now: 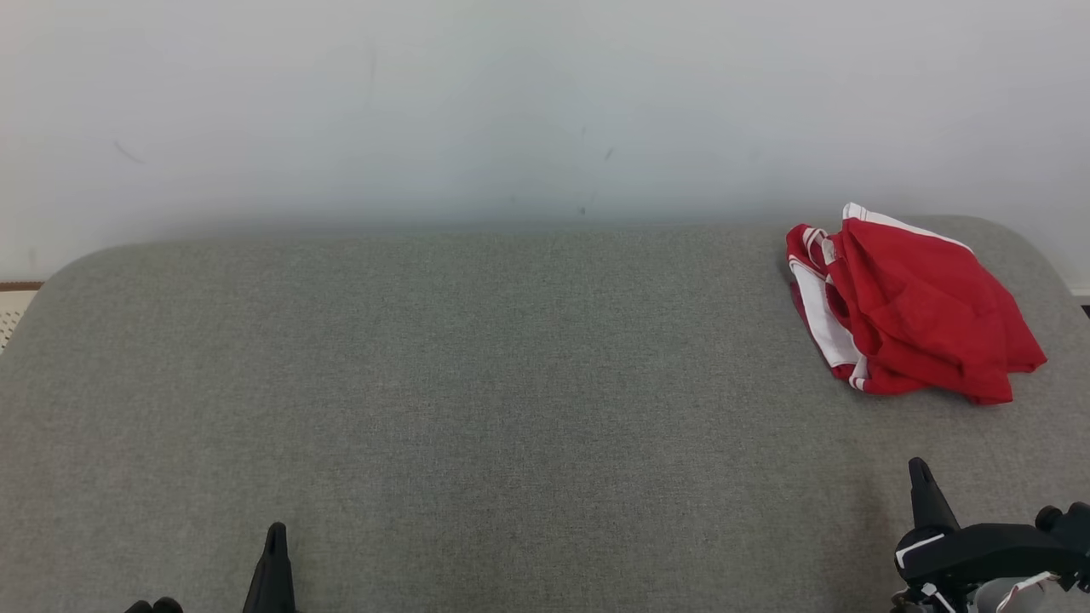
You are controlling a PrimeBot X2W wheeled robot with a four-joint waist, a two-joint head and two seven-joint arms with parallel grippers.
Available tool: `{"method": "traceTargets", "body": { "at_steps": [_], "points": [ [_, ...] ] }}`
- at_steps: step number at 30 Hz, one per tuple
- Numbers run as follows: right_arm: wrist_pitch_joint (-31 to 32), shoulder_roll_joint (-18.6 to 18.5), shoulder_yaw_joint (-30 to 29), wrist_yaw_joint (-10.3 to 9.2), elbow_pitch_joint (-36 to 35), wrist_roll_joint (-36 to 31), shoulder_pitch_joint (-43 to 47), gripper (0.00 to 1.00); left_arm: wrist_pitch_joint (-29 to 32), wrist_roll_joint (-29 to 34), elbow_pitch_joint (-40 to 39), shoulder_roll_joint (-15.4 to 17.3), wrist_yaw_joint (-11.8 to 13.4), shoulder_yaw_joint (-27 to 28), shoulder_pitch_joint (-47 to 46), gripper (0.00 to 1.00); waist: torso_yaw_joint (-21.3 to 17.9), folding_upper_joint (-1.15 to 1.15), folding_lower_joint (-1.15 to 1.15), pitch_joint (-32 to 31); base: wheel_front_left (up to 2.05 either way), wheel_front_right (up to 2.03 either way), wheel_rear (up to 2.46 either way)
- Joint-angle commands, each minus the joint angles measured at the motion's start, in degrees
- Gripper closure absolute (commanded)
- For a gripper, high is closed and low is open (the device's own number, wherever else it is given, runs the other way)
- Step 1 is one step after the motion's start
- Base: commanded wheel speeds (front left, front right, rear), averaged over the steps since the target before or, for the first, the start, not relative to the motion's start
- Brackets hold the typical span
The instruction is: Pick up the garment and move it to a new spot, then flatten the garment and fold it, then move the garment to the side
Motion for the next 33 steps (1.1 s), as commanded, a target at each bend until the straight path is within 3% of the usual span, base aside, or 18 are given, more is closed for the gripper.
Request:
{"method": "traceTargets", "body": {
  "at_steps": [1,33],
  "points": [
    [0.36,-0.56,-0.56,-0.01,-0.10,1.49,-1.76,1.00,0.18,-1.75,0.06,0.04,-0.61,0.21,-1.79,1.00,0.01,-0.01,0.00,0.03,0.00,0.00,0.00],
    [7.17,-1.12,-6.78,-0.02,7.49,21.84,-8.63,1.00,1.48,-21.93,7.87,-1.63,-4.92,0.27,-9.02,1.00,0.26,-0.01,0.00,1.03,0.00,0.00,0.00]
  ]
}}
